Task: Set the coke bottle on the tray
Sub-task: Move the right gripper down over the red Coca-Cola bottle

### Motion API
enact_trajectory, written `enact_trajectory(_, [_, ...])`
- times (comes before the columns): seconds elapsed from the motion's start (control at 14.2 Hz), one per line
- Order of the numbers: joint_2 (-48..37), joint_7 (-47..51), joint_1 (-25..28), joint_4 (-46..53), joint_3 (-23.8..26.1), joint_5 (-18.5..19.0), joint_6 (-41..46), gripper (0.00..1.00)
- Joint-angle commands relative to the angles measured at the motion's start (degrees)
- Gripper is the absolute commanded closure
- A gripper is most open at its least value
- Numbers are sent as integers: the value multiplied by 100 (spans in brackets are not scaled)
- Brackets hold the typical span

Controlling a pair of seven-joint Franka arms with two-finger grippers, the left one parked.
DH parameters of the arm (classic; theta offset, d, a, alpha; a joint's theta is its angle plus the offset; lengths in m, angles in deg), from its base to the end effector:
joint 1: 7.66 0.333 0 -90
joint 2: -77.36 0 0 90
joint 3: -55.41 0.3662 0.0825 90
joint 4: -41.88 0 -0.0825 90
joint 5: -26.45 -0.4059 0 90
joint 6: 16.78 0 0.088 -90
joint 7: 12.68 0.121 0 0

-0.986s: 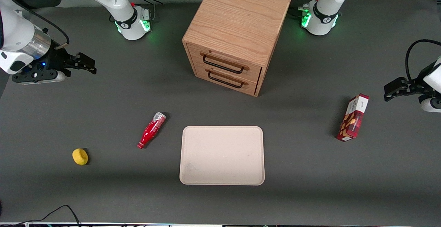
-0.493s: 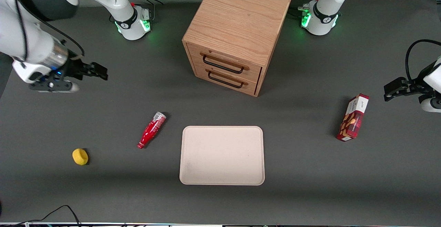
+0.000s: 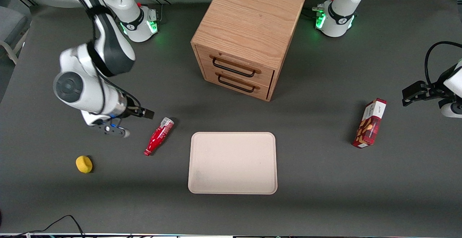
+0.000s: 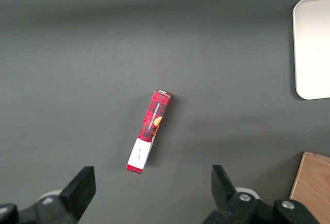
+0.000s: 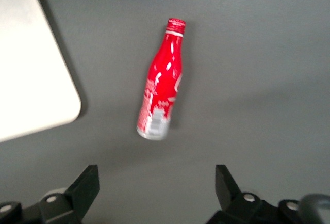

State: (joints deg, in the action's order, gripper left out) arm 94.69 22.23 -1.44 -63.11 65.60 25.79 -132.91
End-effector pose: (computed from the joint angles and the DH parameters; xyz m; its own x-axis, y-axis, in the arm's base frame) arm 0.6247 0.1767 0.3838 0.9378 -0.3256 -0.1206 -0.3271 -0.9450 0.0080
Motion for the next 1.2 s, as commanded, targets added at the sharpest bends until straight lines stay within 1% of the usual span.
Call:
enact_trajectory(0.0, [-2, 595, -25, -538, 80, 215, -848, 0])
enact_trajectory(0.21, [463, 1016, 19, -627, 80, 566, -1543, 0])
enact_trajectory(0.35, [797, 1542, 19, -627, 80, 961, -2008, 0])
enact_trajectory(0.49, [1096, 1799, 11, -618, 80, 1138, -2369, 0])
enact_trajectory(0.56, [1184, 1800, 11, -610, 80, 1138, -2510, 0])
enact_trajectory(0.7, [1351, 1808, 11, -583, 71, 1156, -2652, 0])
enact_trajectory(0.85, [1413, 1869, 11, -575, 71, 1269, -2687, 0])
enact_trajectory(0.99, [1519, 2079, 11, -575, 71, 1506, -2775, 1])
enact_trajectory(1.13, [1563, 2256, 11, -575, 71, 1779, -2775, 8])
